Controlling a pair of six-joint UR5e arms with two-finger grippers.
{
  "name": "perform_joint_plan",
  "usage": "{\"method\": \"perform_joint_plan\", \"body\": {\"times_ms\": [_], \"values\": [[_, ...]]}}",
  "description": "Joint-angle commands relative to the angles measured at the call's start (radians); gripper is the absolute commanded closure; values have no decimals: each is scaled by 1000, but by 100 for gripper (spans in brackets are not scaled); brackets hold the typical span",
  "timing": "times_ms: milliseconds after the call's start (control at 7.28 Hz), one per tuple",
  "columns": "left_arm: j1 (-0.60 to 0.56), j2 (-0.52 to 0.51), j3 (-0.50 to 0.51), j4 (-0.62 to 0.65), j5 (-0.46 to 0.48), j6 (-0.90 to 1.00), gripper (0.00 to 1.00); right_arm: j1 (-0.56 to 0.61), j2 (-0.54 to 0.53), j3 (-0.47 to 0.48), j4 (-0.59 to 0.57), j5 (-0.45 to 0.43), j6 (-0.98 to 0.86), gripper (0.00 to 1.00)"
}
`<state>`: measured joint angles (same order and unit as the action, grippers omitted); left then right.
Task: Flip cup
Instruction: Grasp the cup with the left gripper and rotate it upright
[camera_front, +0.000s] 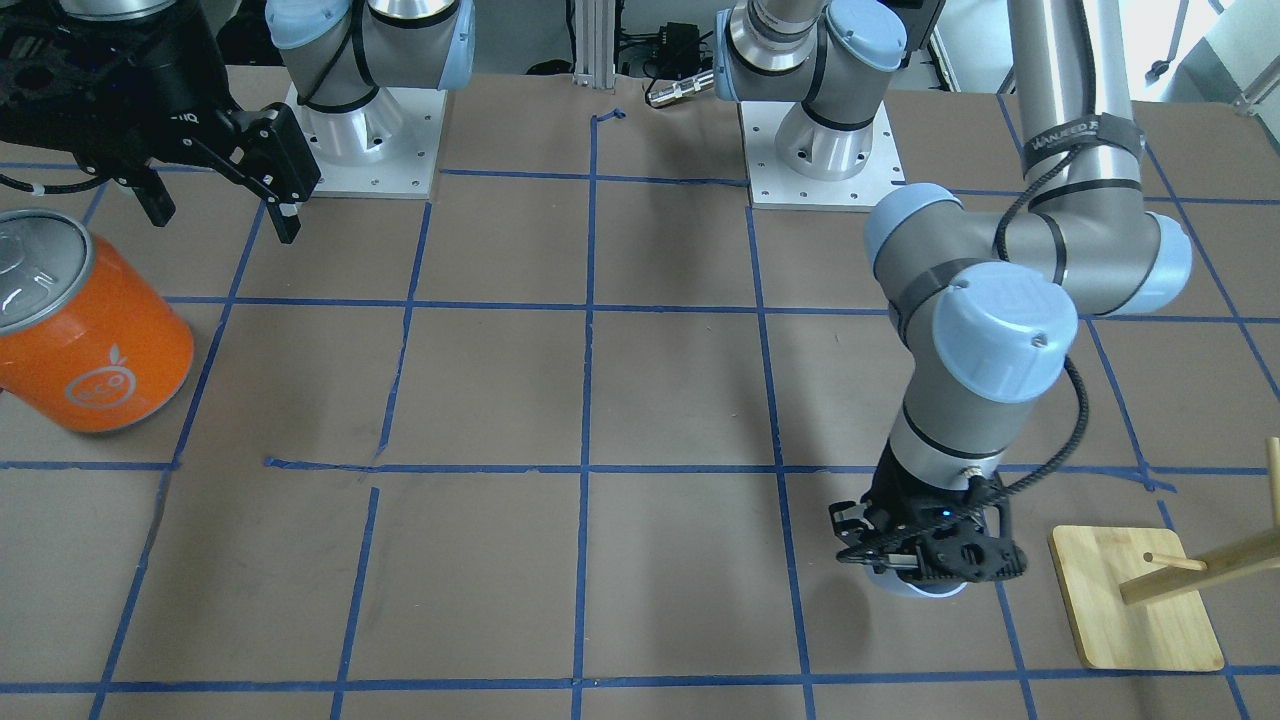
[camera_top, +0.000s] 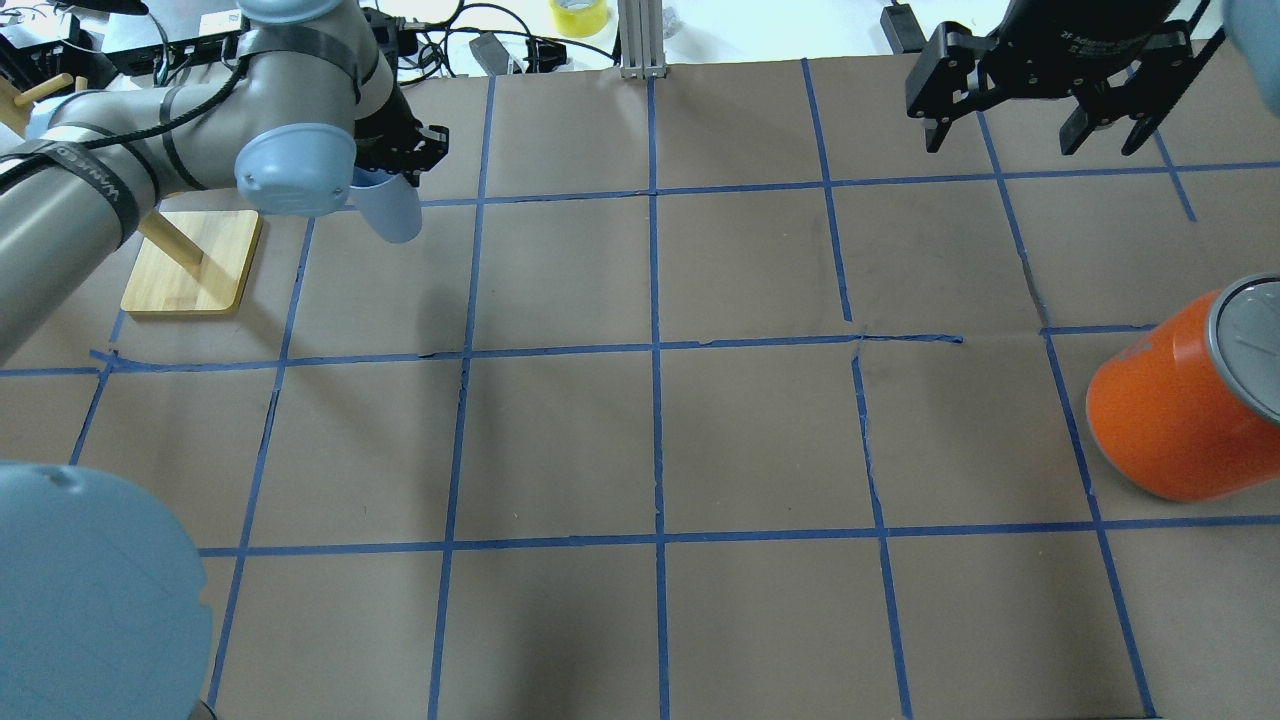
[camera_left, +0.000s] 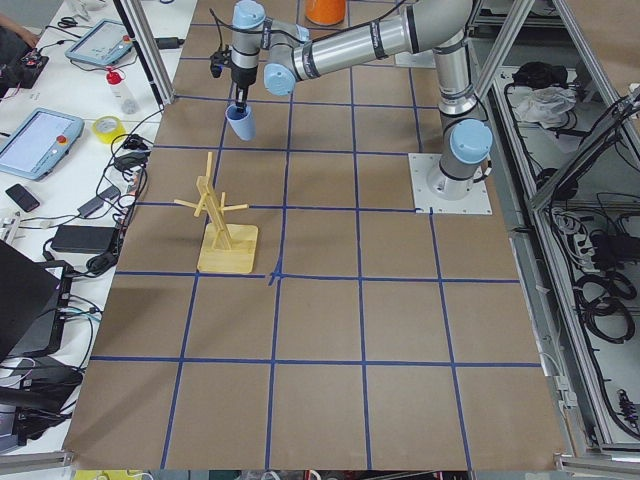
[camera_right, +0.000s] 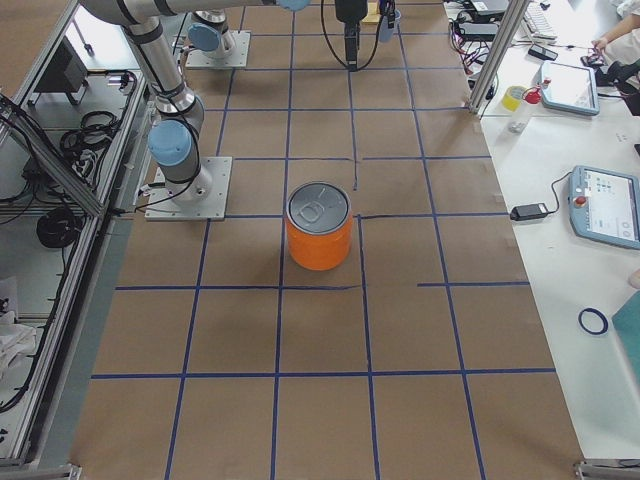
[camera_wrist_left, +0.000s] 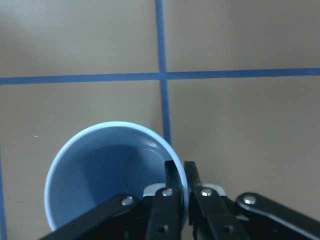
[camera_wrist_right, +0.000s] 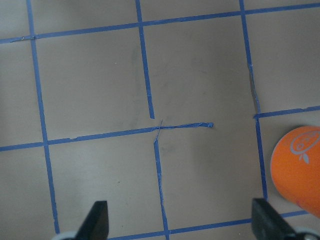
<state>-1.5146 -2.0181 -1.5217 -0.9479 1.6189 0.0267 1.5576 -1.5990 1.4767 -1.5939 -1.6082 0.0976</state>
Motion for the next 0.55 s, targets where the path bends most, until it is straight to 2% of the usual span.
{"method": "perform_joint_plan", "body": {"times_ms": [0,137,412], "values": [[56,-34,-14,6,-39,2,100,-1,1,-1,-1,36,-9,0],[56,-43,-35,58,-39,2,100,-2,1,-1,-1,34,-9,0],[56,-56,-57,75,-36,4,100,-2,2,2,-1,33,-12,0]]}}
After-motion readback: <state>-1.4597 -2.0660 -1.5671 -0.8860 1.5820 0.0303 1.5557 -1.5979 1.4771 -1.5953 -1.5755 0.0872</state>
